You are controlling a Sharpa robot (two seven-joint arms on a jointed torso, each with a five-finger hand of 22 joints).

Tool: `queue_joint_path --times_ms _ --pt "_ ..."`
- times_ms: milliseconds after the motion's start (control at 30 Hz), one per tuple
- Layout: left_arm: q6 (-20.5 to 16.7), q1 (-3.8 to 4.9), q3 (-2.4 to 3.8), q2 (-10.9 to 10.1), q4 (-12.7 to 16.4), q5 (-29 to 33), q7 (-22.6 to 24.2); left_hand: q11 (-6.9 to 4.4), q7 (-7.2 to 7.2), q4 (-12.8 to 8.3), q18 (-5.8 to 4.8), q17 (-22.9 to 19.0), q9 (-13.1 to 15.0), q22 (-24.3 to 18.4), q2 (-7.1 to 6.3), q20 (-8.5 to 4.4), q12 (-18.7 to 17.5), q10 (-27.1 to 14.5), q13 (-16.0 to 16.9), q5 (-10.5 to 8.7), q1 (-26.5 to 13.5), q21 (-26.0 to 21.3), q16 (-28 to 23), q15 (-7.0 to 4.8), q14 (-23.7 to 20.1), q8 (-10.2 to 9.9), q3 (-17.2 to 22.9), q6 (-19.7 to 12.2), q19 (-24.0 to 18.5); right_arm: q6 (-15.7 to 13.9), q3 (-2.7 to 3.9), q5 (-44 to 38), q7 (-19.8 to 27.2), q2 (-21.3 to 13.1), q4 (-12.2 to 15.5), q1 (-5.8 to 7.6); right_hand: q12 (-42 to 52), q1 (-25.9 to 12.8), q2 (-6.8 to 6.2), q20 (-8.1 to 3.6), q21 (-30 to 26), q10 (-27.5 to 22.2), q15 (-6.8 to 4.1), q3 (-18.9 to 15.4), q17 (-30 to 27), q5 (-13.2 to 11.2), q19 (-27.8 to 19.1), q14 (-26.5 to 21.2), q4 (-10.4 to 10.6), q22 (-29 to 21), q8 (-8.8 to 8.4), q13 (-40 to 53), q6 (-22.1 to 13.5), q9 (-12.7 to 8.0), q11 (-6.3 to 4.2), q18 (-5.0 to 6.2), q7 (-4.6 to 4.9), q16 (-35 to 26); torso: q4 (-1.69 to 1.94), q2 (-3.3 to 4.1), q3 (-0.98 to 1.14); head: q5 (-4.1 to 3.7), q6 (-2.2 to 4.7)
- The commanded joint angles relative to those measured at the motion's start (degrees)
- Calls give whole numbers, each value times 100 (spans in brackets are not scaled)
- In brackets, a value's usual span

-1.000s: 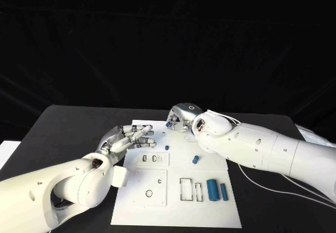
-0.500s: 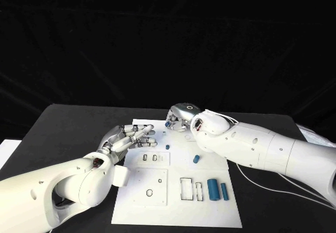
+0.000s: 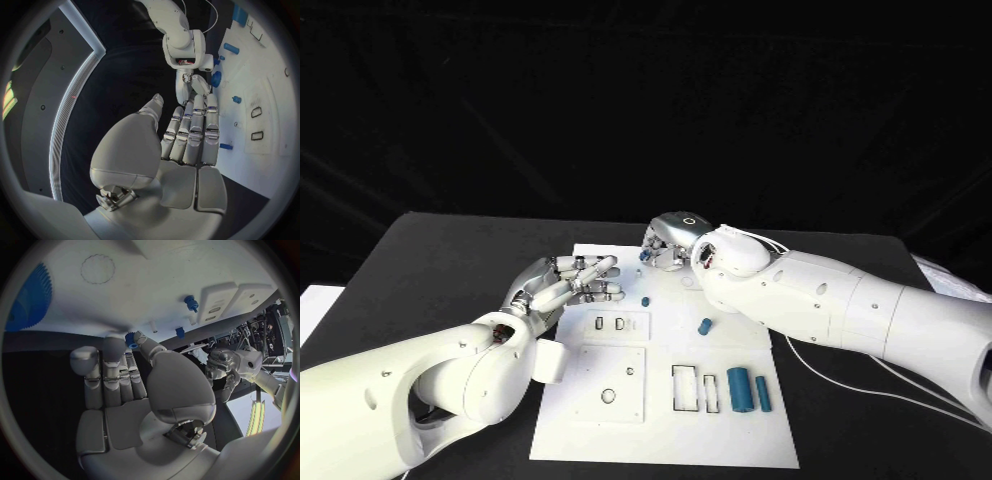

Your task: Assemble the parts on the task board

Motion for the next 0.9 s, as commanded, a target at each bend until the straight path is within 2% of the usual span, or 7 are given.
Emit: queue_joint_path --times_ms 33,233,400,500,700,833,900 --pt "128 11 4 5 -3 0 9 11 76 -39 101 12 -8 -9 41 27 -35 -42 -9 -3 14 -41 -22 3 -25 -27 -4 -36 28 50 -7 -23 -28 24 -41 -13 -15 -1 -152 67 -54 -358 97 -35 -137 -57 -83 -45 55 -60 -108 -19 -330 -82 85 -13 159 -99 -4 3 -3 -7 -6" --pt "127 15 4 -10 -11 0 -1 12 77 -40 101 13 -8 -9 41 28 -37 -44 -9 -3 14 -42 -23 4 -26 -29 -4 -38 28 -141 -12 22 18 6 -7 -12 6 69 -405 212 -264 -1017 225 -349 -550 -60 -317 -186 122 -418 -114 -23 -1083 -216 266 59 338 -405 -3 5 1 -6 -15" --pt "130 17 4 -34 -4 0 -5 12 77 -40 101 13 -8 -9 41 28 -37 -44 -9 -3 14 -42 -23 4 -26 -29 -4 -38 28 -340 -9 88 48 -281 369 -10 141 240 -403 238 -267 -1078 234 -505 -589 53 -317 -179 123 -429 -81 3 -1162 -187 273 66 341 -412 -20 3 9 2 -16" --pt "130 17 4 -60 -1 1 -8 12 77 -40 101 13 -8 -9 41 28 -37 -44 -9 -3 14 -42 -23 4 -26 -29 -4 -38 28 -425 6 140 36 -582 702 -3 323 279 -371 224 -230 -839 202 -553 -579 190 -284 -159 151 -379 -45 40 -1039 -156 224 59 308 -386 -32 -1 12 -5 -17" --pt "151 17 3 -103 5 20 -2 12 77 -40 101 13 -8 -9 41 28 -37 -44 -9 -3 14 -42 -23 4 -26 -29 -4 -38 28 -546 59 578 47 -1302 1386 26 777 255 -352 149 54 8 87 -584 -80 364 -46 -1 265 75 -17 195 -814 -117 56 -16 215 54 -108 -31 33 2 -8" --pt "163 17 3 -111 -8 25 13 15 80 -49 100 18 -9 -12 42 30 -45 -54 -10 -3 13 -50 -29 7 -32 -36 -7 -47 28 -231 85 1270 4 -1751 1703 60 1390 254 -517 -20 423 857 -81 -721 715 607 271 195 292 676 -84 588 -857 -138 -152 -123 66 717 -144 -51 60 5 0" --pt "168 17 3 -111 -18 26 17 15 80 -49 100 18 -9 -12 42 30 -45 -54 -10 -3 13 -50 -29 7 -32 -36 -7 -47 28 -66 92 1472 -37 -1912 1773 72 1795 168 -589 -85 659 1030 -134 -870 1508 851 463 320 381 1069 -87 953 -903 -151 -209 -198 17 1339 -160 -61 76 6 -1"
